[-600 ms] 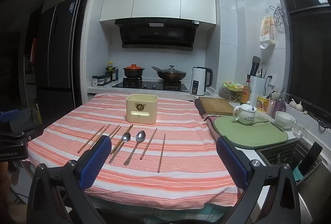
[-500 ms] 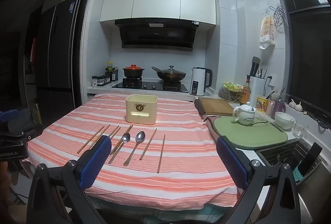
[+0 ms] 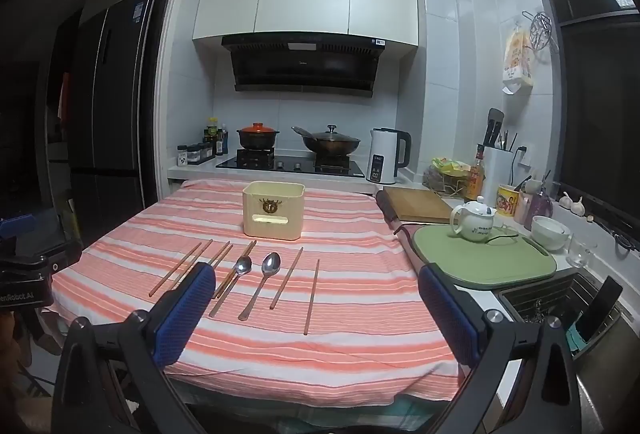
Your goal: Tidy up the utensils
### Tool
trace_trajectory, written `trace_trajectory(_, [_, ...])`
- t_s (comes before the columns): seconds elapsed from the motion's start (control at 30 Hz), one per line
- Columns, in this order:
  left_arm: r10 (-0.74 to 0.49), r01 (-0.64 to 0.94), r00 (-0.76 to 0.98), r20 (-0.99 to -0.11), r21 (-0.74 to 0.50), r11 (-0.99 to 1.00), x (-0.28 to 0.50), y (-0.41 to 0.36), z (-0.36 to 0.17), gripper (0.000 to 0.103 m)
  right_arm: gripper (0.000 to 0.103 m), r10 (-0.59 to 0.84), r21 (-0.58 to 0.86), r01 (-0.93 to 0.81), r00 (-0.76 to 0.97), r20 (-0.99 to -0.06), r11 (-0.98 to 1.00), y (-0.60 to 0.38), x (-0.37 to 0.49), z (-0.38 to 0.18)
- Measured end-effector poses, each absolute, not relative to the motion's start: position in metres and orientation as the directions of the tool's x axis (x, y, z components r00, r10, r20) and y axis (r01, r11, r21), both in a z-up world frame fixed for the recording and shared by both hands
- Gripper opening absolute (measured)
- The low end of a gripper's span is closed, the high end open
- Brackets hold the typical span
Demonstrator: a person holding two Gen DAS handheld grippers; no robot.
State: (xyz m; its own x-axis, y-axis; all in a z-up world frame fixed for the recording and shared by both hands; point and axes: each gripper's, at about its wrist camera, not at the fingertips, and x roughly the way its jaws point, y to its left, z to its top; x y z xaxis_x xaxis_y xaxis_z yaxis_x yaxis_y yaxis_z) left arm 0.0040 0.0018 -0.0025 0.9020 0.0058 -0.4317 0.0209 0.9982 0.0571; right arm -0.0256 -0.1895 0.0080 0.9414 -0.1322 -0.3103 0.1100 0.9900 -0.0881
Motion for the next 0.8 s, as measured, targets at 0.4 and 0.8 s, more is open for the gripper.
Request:
trace_trajectory(0.4, [0.0, 0.029, 0.9, -0.436, 0.062, 0.998, 0.0045, -0.0041, -0.0034, 0.103, 0.103, -0.133, -0.088, 0.111, 0.939, -0.316, 0.99, -0.1943, -0.0287, 0.0102])
trace_trajectory(0.8, [-0.004, 0.03, 0.896, -0.444, 0.053, 0.998, 0.0067, -0.0011, -0.0076, 0.103, 0.103, -0.13, -0.092, 0.106, 0.938, -0.321, 0.99, -0.1916, -0.0253, 0.0069])
